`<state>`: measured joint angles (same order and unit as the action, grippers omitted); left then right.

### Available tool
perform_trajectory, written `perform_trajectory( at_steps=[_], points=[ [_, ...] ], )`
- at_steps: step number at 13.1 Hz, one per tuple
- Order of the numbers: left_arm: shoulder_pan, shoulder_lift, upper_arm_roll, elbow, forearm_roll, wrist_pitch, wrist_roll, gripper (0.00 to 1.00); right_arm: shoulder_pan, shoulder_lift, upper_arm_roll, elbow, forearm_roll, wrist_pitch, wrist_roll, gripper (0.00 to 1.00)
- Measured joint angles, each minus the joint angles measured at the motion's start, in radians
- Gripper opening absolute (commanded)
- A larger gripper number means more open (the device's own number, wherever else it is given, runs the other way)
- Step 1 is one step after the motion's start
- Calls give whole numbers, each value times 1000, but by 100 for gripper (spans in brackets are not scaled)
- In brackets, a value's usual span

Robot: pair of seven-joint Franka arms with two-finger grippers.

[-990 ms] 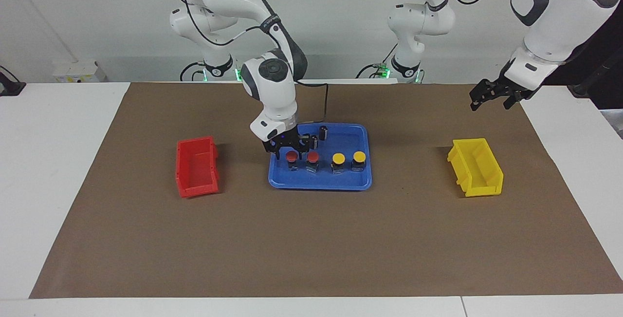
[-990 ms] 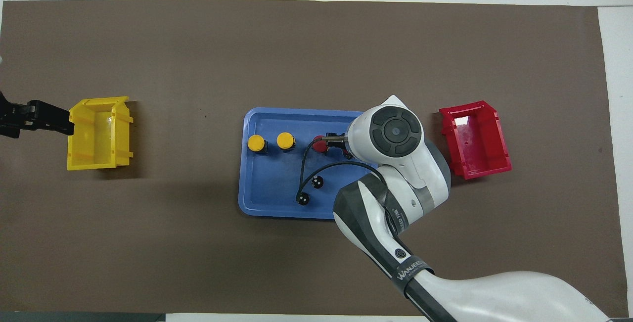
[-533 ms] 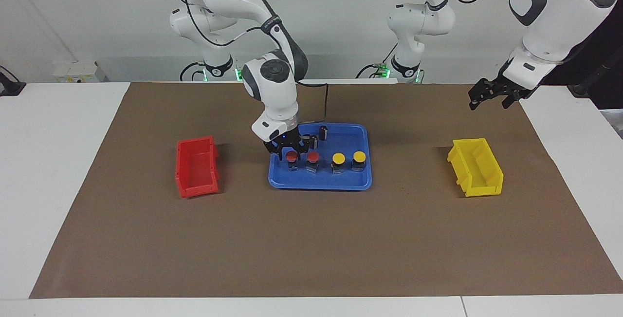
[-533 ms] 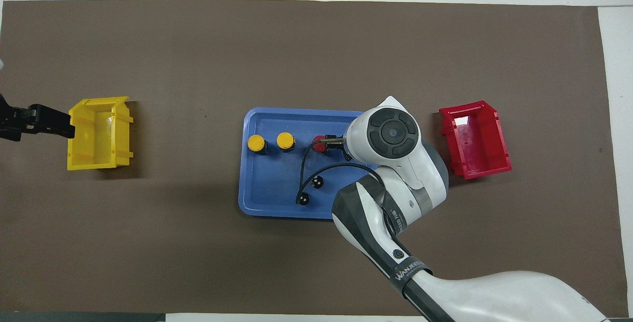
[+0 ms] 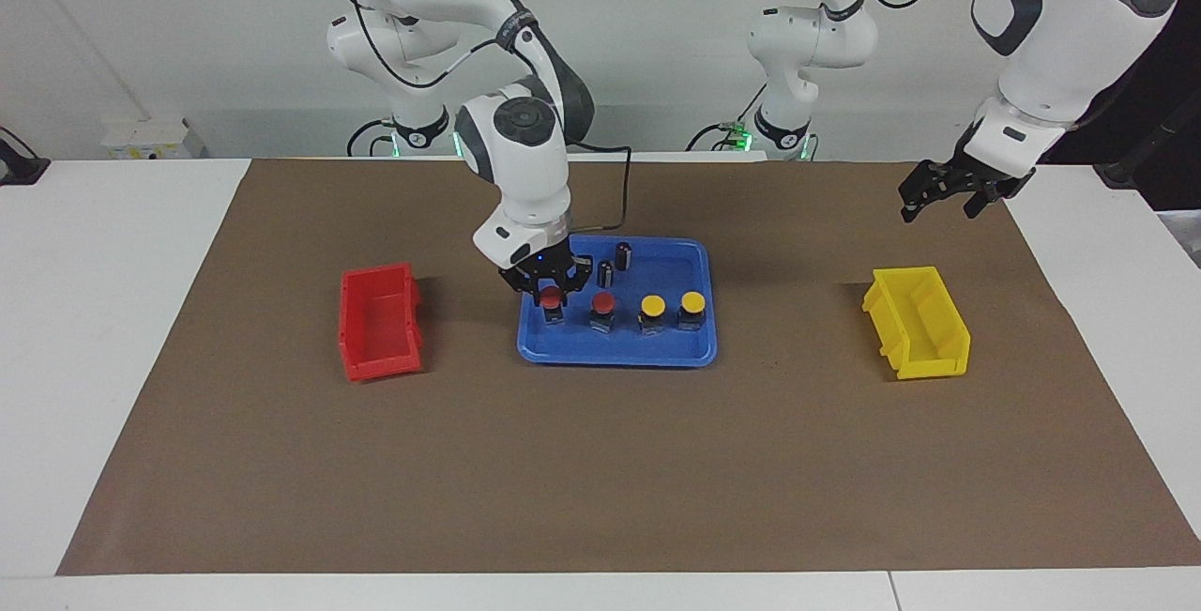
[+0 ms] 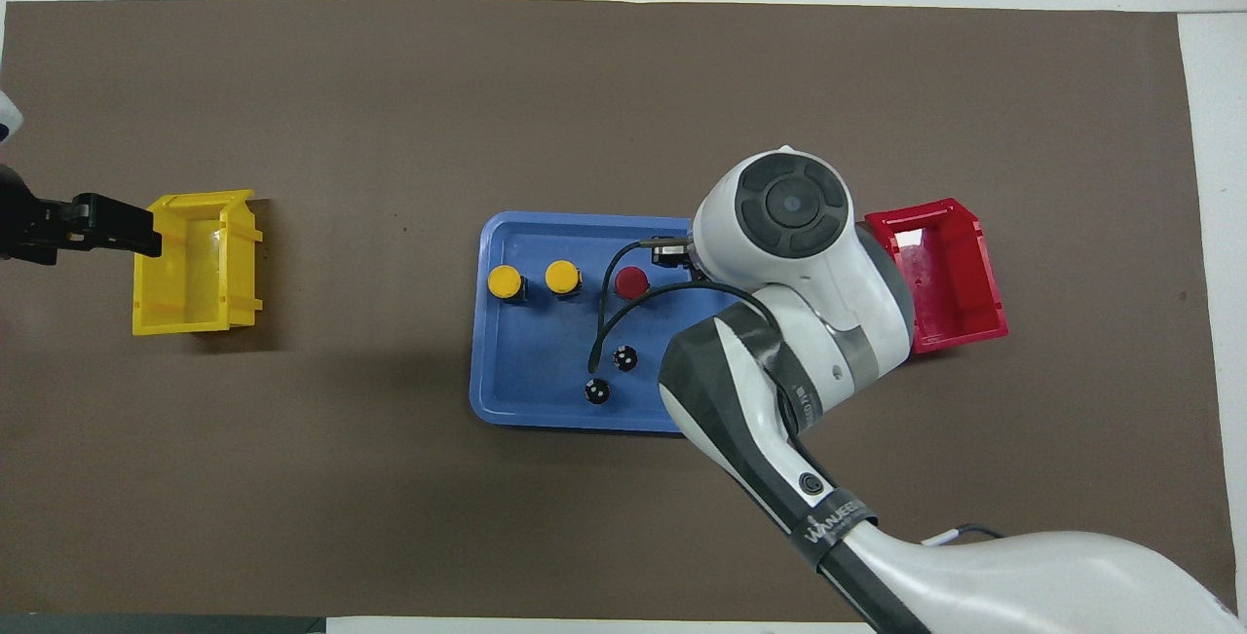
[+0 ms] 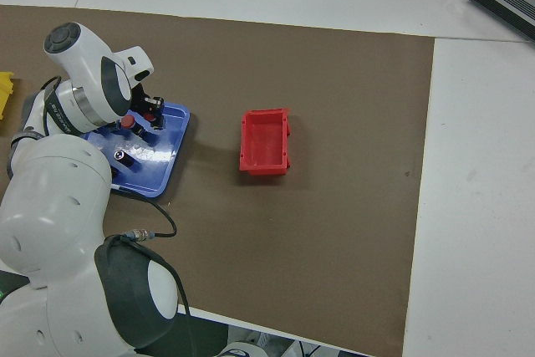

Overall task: Sort red and yellow buttons by color
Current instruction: 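Drop the red button into the red bin while the left gripper reaches the yellow button, then grasp the yellow button nearest the yellow bin with the left gripper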

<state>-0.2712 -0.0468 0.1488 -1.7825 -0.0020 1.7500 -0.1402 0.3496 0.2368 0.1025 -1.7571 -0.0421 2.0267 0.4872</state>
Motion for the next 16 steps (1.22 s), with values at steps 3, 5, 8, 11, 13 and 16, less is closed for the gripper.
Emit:
perform_trajectory(
  at_steps=[3,5,8,11,13,16],
  points=[
    [-163,21,-24,-104,0,169,-193,100,-179,-109,-5,10,-2,-177,-275,30],
    [-246,70,-29,-150,-2,258,-244,100,-313,-178,-8,-45,0,-200,-464,32],
    [-330,171,-30,-170,-36,388,-288,100,-414,-226,-8,-167,1,-133,-559,32],
    [-368,236,-30,-170,-55,463,-299,100,-426,-244,-7,-299,10,29,-559,32],
    [-384,251,-31,-171,-59,476,-307,100,-425,-248,-4,-357,28,112,-558,32],
    [-396,261,-30,-175,-59,476,-309,100,-425,-257,-3,-437,31,185,-557,32]
  ],
)
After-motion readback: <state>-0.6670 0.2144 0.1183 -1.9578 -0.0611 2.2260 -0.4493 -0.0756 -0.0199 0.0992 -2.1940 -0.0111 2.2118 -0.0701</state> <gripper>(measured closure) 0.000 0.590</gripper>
